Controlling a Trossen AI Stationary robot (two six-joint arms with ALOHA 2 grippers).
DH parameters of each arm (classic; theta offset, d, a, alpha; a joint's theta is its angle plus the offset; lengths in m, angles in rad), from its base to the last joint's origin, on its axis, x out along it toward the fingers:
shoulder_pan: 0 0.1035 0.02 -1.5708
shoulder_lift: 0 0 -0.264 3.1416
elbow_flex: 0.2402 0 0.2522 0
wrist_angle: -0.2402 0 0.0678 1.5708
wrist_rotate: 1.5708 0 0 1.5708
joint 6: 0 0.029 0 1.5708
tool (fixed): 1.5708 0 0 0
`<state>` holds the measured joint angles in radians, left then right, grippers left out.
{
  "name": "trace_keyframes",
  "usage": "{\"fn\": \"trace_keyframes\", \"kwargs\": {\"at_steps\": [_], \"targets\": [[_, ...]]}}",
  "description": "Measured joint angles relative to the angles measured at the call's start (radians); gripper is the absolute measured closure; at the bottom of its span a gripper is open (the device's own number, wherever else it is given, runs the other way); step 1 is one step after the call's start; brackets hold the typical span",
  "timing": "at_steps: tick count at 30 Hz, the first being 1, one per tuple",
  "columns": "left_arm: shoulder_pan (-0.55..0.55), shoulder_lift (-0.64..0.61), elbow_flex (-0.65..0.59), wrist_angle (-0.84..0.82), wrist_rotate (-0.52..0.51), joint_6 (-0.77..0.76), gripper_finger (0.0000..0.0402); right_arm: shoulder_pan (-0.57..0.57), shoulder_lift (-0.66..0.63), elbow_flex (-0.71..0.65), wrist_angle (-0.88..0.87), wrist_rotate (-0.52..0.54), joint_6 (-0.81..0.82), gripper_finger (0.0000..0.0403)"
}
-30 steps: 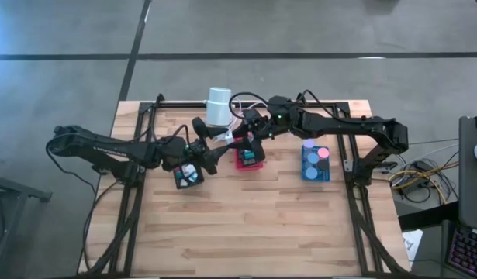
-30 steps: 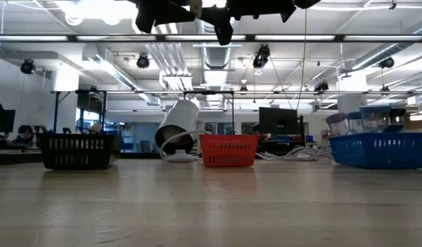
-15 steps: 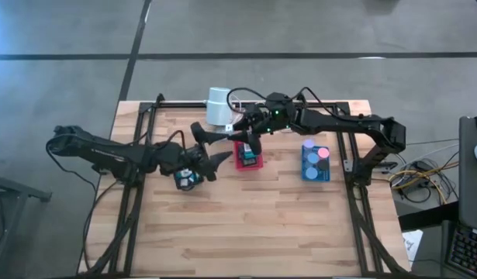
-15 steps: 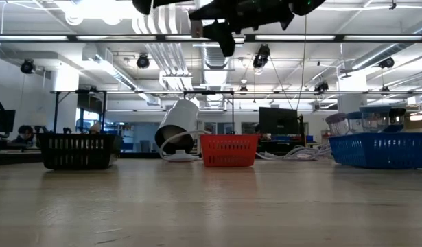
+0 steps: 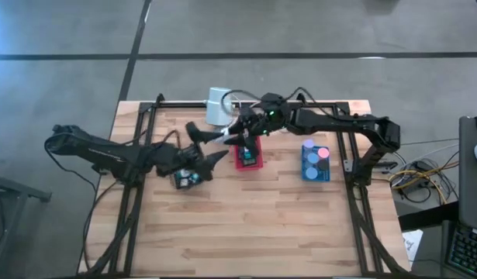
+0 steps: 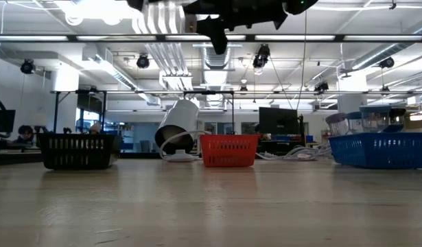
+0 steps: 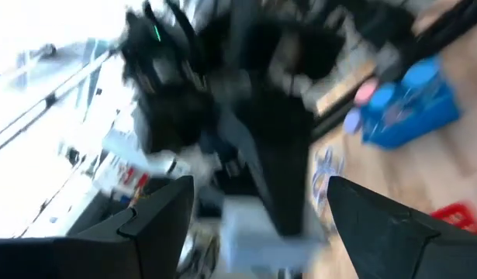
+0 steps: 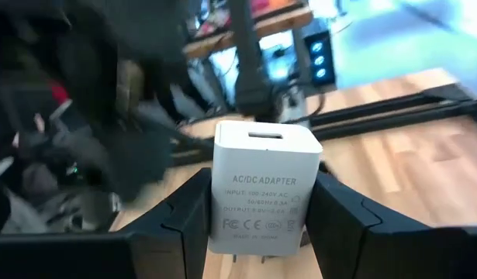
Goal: Pick & Place Office items
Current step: Put the white charger adapter into the black basket
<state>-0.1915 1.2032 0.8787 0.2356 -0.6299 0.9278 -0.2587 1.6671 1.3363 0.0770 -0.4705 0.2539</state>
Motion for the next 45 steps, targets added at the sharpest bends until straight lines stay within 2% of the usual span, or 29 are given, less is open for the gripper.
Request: {"fn": "trace_keyframes", "kwargs": {"at_steps": [4,8,12,16,18,26,33,37,41,45], "targets": [[-0.101,-0.102,0.0,-0.063,-0.025,-0.032,0.0112,0.014,0.072,0.037,-0.047,-0.011,-0.057,0.0243],[-0.225,-0.248,0.0,-0.182,-0.132,-0.181,0.0155,0.014,0.138,0.058,-0.046,-0.009,-0.112,0.0243],[-0.31,-0.404,-0.034,-0.328,-0.188,-0.411,0.0244,0.035,0.221,0.104,-0.046,-0.01,-0.178,0.0243],[-0.344,-0.543,-0.118,-0.381,-0.19,-0.561,0.0363,0.073,0.33,0.182,-0.063,-0.013,-0.257,0.0243],[-0.347,-0.606,-0.171,-0.377,-0.191,-0.595,0.0389,0.088,0.388,0.24,-0.081,-0.012,-0.276,0.0243],[-0.347,-0.78,-0.312,-0.333,-0.193,-0.622,0.0398,0.113,0.629,0.469,-0.136,-0.001,-0.3,0.0243],[-0.347,-0.821,-0.361,-0.319,-0.192,-0.622,0.0397,0.114,0.787,0.665,-0.188,0.002,-0.314,0.0243],[-0.346,-0.821,-0.369,-0.318,-0.19,-0.621,0.04,0.117,0.845,0.757,-0.291,0.001,-0.337,0.0243],[-0.347,-0.823,-0.375,-0.319,-0.19,-0.619,0.04,0.117,0.875,0.804,-0.369,-0.001,-0.337,0.0196],[-0.346,-0.822,-0.375,-0.317,-0.19,-0.626,0.0399,0.117,0.866,0.801,-0.368,-0.002,-0.327,0.0138]]}}
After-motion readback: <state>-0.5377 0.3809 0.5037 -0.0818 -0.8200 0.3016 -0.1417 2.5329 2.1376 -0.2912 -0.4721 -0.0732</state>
